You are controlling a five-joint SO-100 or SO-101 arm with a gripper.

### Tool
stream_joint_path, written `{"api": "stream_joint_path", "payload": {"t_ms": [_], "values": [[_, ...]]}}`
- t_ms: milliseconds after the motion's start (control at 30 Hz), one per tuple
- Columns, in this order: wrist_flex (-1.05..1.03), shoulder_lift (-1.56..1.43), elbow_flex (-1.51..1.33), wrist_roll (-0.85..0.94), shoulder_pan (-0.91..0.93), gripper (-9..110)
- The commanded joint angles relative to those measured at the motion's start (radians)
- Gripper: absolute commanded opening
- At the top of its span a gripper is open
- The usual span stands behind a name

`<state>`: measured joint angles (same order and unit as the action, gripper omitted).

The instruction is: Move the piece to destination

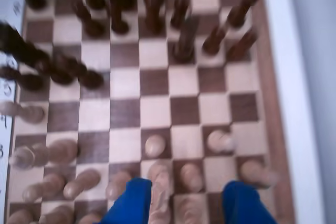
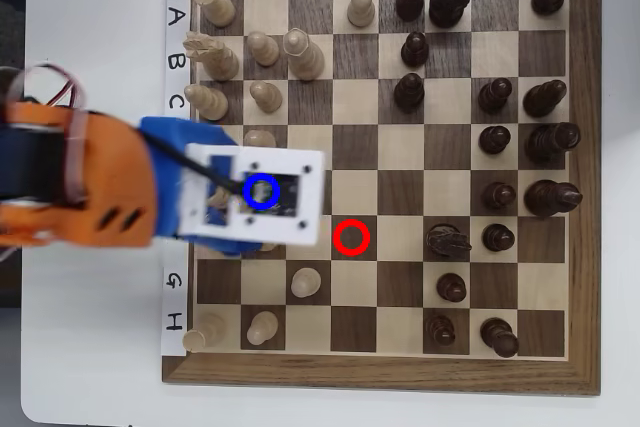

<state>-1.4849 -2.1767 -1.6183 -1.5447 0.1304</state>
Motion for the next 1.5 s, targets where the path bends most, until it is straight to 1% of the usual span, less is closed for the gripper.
{"api": "stream_joint_path", "payload": {"t_ms": [0, 67, 200, 333, 433, 600, 700, 767, 833, 967, 1067, 1233, 1367, 1467], "values": [[-0.071, -0.057, 0.706, 0.281, 0.104, 12], [-0.043, -0.067, 0.750, 0.390, 0.127, 11], [0.043, -0.117, 0.747, 0.612, 0.193, 9], [0.037, -0.140, 0.744, 0.881, 0.337, 6], [0.041, -0.164, 0.723, 1.086, 0.499, 3], [0.018, -0.195, 0.695, 1.341, 0.784, 0], [0.032, -0.255, 0.592, 1.485, 0.968, 0], [0.025, -0.301, 0.518, 1.520, 1.066, 0], [0.029, -0.364, 0.405, 1.494, 1.155, 0], [0.044, -0.486, 0.166, 1.531, 1.238, 0], [0.101, -0.595, -0.055, 1.563, 1.267, 0], [0.245, -0.784, -0.469, 1.565, 1.278, 0], [0.351, -0.904, -0.735, 1.569, 1.287, 0], [0.385, -0.988, -0.907, 1.577, 1.304, 0]]}}
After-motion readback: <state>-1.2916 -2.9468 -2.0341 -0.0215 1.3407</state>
